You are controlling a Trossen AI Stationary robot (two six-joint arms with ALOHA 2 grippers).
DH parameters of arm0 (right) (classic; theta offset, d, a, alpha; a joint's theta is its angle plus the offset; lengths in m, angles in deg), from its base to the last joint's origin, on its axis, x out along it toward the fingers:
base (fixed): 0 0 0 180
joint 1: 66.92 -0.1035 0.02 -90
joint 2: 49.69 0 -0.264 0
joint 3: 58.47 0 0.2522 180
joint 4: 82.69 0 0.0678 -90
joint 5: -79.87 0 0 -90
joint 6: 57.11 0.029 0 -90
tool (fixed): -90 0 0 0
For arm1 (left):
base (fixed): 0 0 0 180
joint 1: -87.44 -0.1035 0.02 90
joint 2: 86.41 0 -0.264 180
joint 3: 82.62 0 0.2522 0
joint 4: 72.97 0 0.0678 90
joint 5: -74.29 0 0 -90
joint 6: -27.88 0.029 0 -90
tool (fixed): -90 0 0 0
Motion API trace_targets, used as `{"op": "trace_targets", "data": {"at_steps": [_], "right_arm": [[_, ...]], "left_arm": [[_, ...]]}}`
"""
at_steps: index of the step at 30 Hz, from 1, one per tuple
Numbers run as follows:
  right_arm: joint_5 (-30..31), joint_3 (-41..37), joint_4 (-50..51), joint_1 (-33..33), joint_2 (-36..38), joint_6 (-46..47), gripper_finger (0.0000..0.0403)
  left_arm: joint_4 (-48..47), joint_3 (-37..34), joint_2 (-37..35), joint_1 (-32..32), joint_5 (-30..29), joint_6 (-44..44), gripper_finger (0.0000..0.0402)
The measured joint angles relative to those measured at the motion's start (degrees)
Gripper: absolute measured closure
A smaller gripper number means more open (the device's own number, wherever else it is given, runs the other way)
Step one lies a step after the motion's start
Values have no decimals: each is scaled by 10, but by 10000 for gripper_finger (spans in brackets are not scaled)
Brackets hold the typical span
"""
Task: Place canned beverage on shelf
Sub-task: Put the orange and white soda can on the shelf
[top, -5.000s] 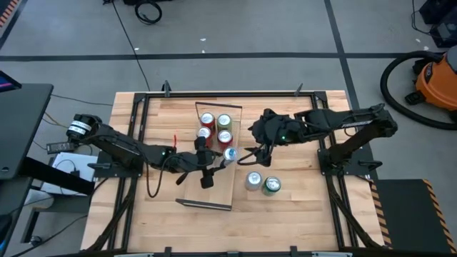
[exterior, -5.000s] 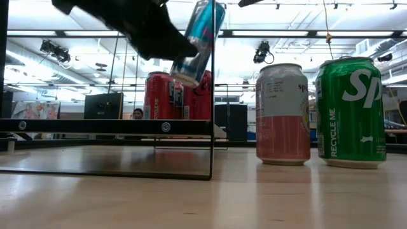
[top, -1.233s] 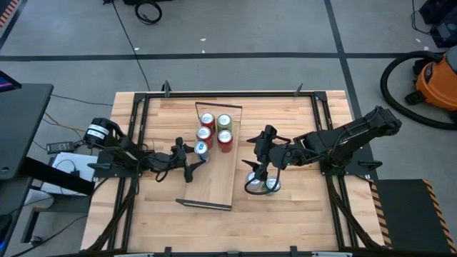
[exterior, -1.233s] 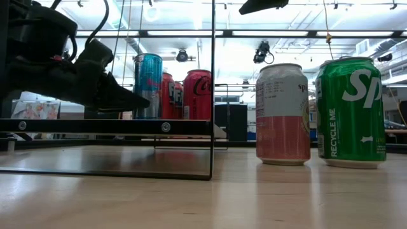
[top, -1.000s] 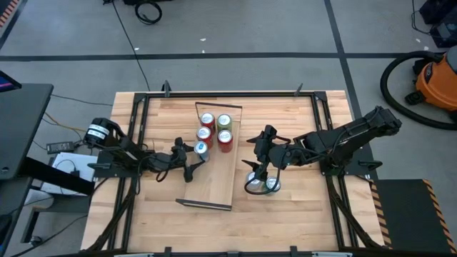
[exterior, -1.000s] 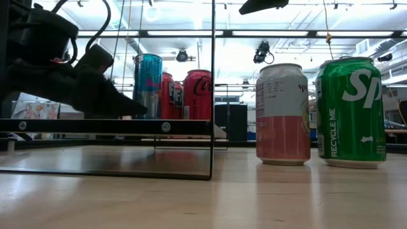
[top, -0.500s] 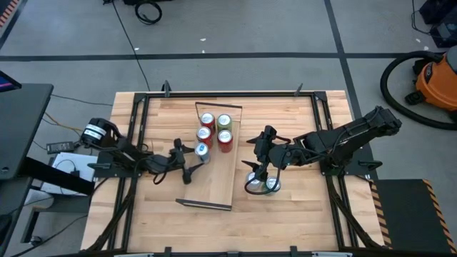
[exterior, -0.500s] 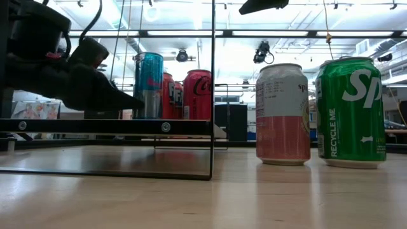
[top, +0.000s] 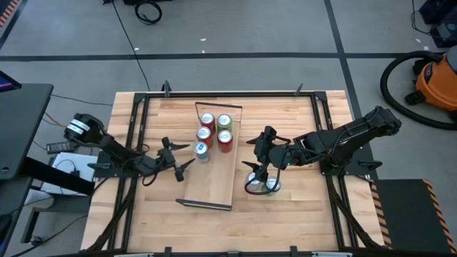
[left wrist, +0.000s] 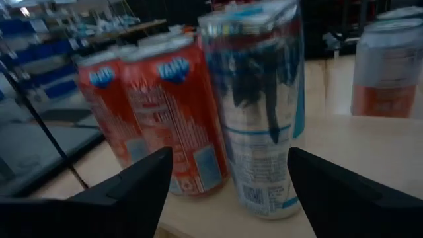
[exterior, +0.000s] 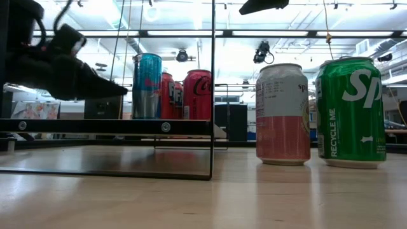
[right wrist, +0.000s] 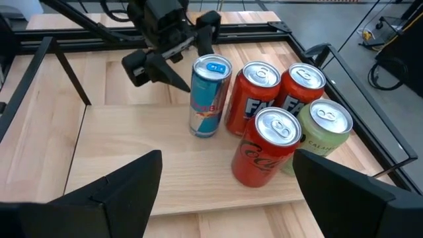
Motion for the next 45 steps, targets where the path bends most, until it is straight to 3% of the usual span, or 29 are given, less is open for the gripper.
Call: {"op": "trace_targets", "data": {"at_steps": [7, 28, 33, 38, 45], "right_arm": [[0, 0, 0, 0, 0, 2, 51], [-2, 0, 6, 0, 0, 2, 51], [-30, -17, -5, 0, 0, 6, 51], [-31, -40, -5, 0, 0, 30, 51], [-41, -43, -3, 0, 0, 35, 51]], "left_arm": [[-2, 0, -52, 57, -80, 72, 92], [0, 11, -167, 125, -174, 182, 92], [-15, 23, -197, 152, -174, 191, 92], [-151, 85, -199, 171, -169, 172, 92], [-524, 239, -198, 137, -97, -13, 92]]}}
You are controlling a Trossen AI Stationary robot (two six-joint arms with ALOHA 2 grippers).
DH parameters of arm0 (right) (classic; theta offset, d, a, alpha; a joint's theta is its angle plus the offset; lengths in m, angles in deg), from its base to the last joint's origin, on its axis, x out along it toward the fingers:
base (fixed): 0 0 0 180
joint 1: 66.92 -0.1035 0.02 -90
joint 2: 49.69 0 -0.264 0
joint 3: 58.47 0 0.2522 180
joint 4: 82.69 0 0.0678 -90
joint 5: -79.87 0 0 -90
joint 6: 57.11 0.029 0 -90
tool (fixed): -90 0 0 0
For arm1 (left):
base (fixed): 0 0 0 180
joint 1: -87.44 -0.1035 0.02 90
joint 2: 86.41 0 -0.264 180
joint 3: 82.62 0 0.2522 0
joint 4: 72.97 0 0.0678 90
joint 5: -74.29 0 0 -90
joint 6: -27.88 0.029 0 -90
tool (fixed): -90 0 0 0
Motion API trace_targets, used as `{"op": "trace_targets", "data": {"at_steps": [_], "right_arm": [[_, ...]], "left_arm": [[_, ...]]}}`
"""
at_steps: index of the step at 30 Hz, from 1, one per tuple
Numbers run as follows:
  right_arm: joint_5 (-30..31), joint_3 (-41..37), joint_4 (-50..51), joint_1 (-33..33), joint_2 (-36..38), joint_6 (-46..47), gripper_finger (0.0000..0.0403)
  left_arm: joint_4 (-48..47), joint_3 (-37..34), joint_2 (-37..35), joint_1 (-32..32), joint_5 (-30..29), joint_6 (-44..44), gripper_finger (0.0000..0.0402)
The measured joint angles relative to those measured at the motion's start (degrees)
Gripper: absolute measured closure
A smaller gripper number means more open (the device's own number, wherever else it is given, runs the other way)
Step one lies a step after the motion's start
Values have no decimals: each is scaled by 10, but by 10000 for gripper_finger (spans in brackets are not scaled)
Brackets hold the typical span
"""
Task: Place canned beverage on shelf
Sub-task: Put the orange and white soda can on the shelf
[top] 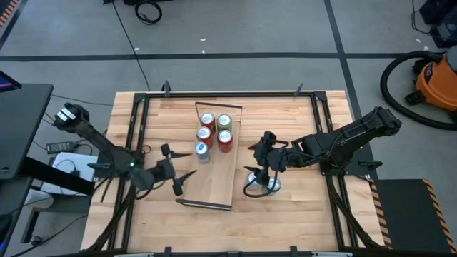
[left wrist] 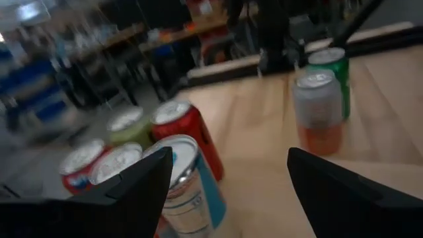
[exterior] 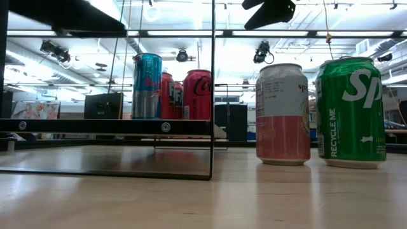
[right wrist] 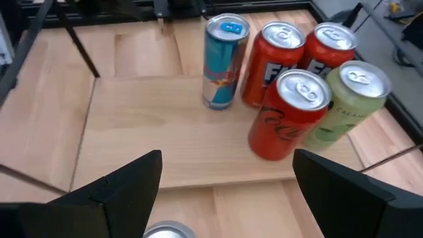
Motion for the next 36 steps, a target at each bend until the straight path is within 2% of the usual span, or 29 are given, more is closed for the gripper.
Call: {"op": "trace_targets", "data": {"at_steps": [3, 5, 10, 15, 20, 27, 36], "right_arm": [[-12, 0, 8, 0, 0, 3, 51], [-14, 0, 18, 0, 0, 14, 52], [-15, 0, 38, 0, 0, 44, 59], [-30, 4, 55, -3, -32, 50, 62], [-55, 63, 117, -19, -107, 29, 63], [-64, 160, 222, -43, -190, 24, 61], [-80, 177, 281, -34, -226, 8, 12]], "left_arm": [[-115, 52, 0, -30, 23, -91, 93], [-152, 75, 0, -44, 39, -126, 93], [-162, 108, 6, -58, 115, -126, 93], [-163, 121, 34, -73, 153, -117, 93], [-166, 139, 64, -81, 161, -93, 93], [-192, 165, 64, -79, 161, -77, 93], [-217, 172, 63, -80, 160, -76, 93]]}}
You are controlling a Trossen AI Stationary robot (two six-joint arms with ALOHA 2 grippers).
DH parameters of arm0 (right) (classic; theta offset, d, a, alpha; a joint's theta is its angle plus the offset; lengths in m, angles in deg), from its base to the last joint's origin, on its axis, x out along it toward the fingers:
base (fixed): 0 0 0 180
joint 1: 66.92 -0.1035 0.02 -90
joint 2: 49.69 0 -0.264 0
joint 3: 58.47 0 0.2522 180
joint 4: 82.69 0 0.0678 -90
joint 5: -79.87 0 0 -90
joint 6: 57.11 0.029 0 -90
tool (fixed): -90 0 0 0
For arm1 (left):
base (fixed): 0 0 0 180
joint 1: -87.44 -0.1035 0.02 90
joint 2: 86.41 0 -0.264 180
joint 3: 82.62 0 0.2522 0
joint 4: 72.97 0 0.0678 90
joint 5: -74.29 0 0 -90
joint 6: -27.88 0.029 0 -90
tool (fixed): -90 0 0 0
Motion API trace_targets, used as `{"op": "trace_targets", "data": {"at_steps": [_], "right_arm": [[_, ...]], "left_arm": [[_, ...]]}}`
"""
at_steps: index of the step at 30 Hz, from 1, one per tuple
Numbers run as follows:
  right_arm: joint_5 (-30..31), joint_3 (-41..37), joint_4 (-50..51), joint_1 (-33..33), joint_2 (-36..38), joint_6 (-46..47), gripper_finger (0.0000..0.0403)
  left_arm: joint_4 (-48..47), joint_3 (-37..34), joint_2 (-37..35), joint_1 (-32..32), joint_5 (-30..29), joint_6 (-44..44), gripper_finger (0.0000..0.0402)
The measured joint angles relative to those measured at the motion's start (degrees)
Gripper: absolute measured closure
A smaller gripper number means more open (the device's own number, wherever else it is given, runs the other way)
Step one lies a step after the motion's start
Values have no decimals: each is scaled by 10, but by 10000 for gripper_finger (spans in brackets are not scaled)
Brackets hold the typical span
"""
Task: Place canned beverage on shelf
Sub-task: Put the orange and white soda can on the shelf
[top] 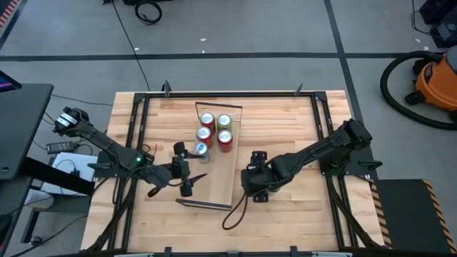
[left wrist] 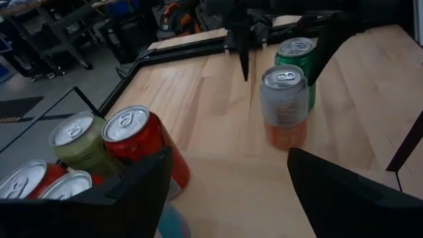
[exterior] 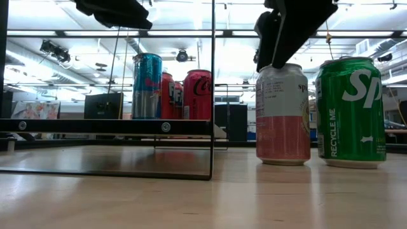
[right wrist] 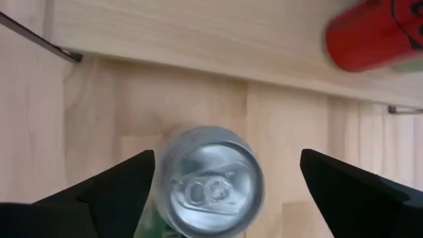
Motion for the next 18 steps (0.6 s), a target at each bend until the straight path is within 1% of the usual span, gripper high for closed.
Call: {"op": "trace_targets", "data": {"at_steps": [3, 8, 10, 15, 18], "right_arm": [[-16, 0, 2, 9, -1, 2, 6], [-79, 1, 9, 27, -8, 2, 20], [-95, 0, 12, 36, -15, 2, 24], [-104, -1, 14, 52, -34, -7, 33], [-115, -1, 13, 61, -45, -11, 45]], "left_arm": [[0, 0, 0, 0, 0, 9, 93], [-6, 0, 0, 0, -1, 10, 93], [-6, 0, 0, 0, -1, 10, 93], [-16, 0, 0, 0, -1, 9, 93], [-19, 0, 0, 0, -1, 7, 93]]}}
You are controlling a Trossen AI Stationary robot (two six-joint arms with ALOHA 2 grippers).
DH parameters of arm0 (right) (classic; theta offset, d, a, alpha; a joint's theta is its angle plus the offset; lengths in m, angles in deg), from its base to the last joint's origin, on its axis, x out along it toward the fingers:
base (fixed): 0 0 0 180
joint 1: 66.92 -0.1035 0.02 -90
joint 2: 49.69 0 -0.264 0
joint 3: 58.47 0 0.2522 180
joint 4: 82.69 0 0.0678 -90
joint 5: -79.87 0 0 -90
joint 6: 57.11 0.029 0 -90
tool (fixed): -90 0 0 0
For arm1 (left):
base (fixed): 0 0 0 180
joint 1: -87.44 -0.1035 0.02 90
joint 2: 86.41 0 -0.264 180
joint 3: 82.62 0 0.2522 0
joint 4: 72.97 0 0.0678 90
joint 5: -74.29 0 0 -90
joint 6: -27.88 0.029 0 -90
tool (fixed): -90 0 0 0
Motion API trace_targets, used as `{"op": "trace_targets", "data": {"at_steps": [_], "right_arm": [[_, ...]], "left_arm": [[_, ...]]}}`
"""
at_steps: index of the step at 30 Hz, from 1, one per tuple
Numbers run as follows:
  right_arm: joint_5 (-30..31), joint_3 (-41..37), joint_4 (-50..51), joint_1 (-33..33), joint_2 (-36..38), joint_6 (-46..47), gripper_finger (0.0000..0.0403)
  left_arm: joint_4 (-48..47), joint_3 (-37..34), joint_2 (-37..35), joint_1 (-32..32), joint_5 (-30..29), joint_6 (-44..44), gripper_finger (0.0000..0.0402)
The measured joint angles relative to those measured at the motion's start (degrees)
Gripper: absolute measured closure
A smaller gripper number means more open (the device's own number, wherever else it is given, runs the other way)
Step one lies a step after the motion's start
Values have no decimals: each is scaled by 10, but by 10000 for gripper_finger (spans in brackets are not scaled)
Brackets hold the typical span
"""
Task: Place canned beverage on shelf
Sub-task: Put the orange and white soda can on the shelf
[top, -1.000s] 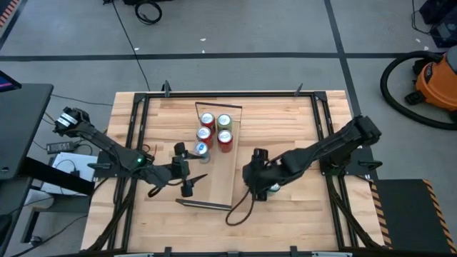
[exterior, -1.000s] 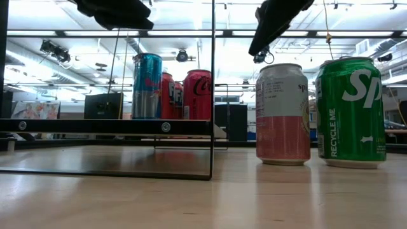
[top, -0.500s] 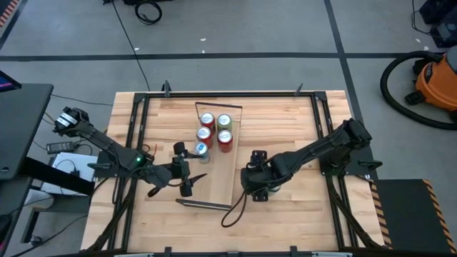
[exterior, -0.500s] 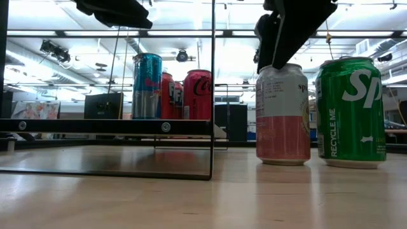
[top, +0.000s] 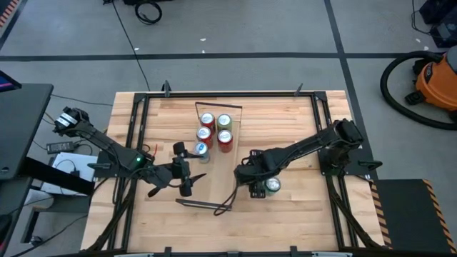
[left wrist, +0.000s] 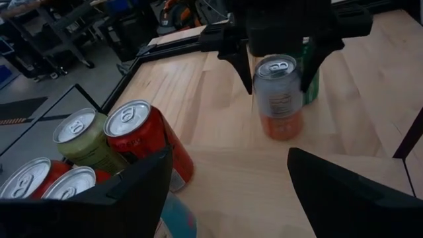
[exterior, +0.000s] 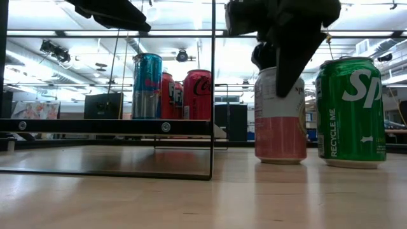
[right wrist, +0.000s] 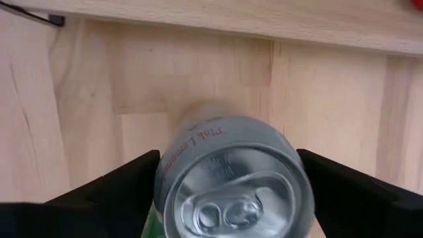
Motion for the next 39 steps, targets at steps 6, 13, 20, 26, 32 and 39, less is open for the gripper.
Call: {"op": "trace_targets", "data": {"at_steps": [6, 13, 20, 26, 32, 39], "right_arm": [[-17, 2, -4, 15, -16, -12, 80], [-19, 6, 6, 24, -7, -15, 84], [-11, 68, 67, 28, 5, -19, 84], [-1, 139, 65, 36, 4, -38, 84], [19, 211, 70, 39, -27, -60, 84], [31, 327, 115, 46, -110, -110, 84]], "left_arm": [[-1, 0, 0, 0, 0, 0, 93], [-15, 0, 0, 0, 0, 0, 93], [-21, 0, -17, 0, 0, 2, 93], [-36, 0, -66, 0, -1, -19, 93], [-49, 0, -108, 0, -2, -39, 93], [-47, 0, -145, -16, -1, -28, 93]]}}
